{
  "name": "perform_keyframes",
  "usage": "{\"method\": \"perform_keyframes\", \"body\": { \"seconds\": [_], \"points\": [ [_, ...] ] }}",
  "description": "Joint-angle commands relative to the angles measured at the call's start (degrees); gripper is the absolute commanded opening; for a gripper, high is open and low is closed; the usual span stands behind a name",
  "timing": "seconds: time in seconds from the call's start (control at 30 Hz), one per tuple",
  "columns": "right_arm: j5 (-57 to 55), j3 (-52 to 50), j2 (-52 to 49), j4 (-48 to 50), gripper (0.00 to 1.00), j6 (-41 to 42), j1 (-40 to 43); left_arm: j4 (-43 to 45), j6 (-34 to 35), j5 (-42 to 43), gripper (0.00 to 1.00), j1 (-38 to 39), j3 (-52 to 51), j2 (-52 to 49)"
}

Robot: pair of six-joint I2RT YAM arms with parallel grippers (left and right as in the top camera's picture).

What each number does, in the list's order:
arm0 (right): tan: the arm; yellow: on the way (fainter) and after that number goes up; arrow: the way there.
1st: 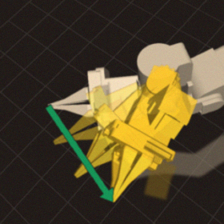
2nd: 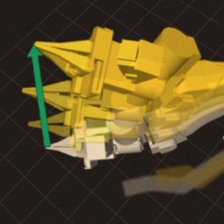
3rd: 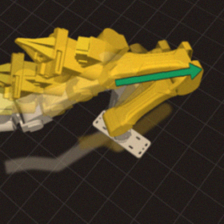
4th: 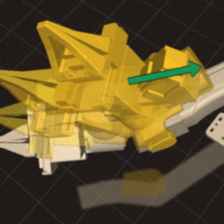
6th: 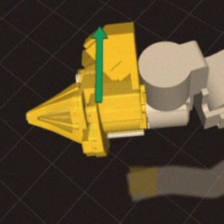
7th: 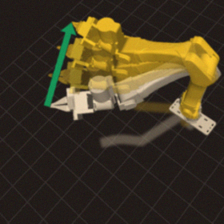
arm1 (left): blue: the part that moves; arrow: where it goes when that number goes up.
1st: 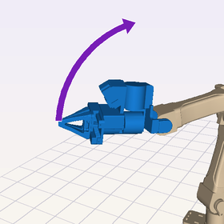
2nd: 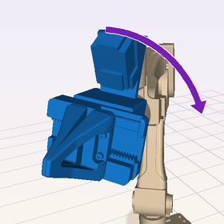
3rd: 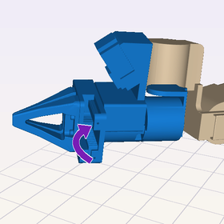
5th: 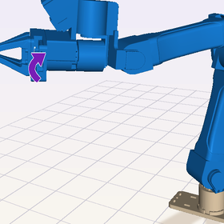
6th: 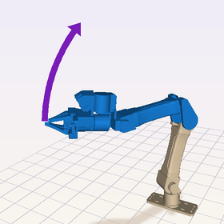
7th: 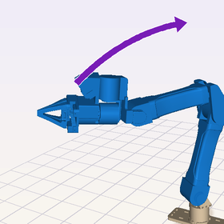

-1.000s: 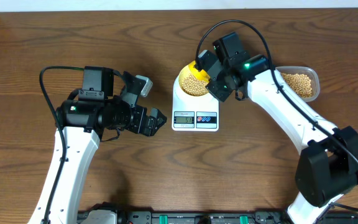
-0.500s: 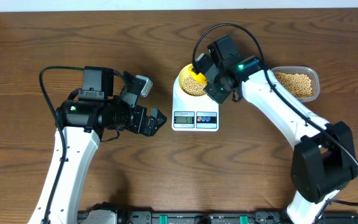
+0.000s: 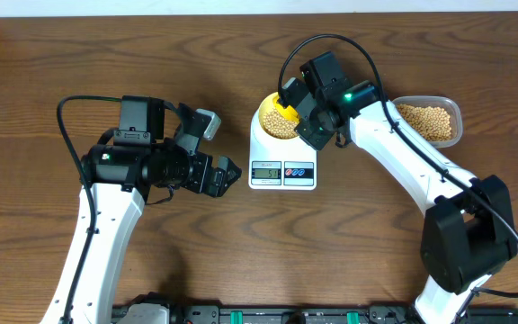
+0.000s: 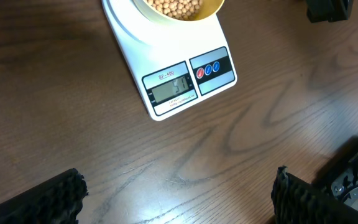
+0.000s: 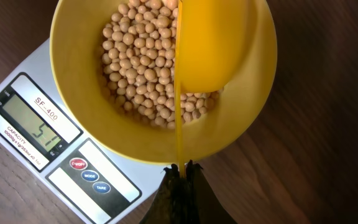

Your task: Scoop item into bowl and weigh 50g on scale

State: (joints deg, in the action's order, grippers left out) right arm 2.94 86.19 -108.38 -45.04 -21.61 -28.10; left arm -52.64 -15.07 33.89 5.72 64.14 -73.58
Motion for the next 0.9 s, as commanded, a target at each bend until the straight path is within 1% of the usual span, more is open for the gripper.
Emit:
{"method": "perform_keyframes", "body": {
  "seconds": [0.0, 0.47, 0.87],
  "points": [
    [-0.48, 1.18, -0.94, -0.02, 0.01, -0.79, -0.46, -0.17, -0.33, -0.50, 0.98, -0.28, -0.31, -0.24],
    [0.59, 1.18, -1.44, -2.75, 0.01, -1.22, -0.59, -0.17, -0.33, -0.50, 0.98, -0.28, -0.31, -0.24],
    [2.16, 1.18, -1.44, -1.77, 0.01, -1.18, -1.20, -0.17, -0.33, -0.50, 0.98, -0.28, -0.31, -0.24]
  ]
}}
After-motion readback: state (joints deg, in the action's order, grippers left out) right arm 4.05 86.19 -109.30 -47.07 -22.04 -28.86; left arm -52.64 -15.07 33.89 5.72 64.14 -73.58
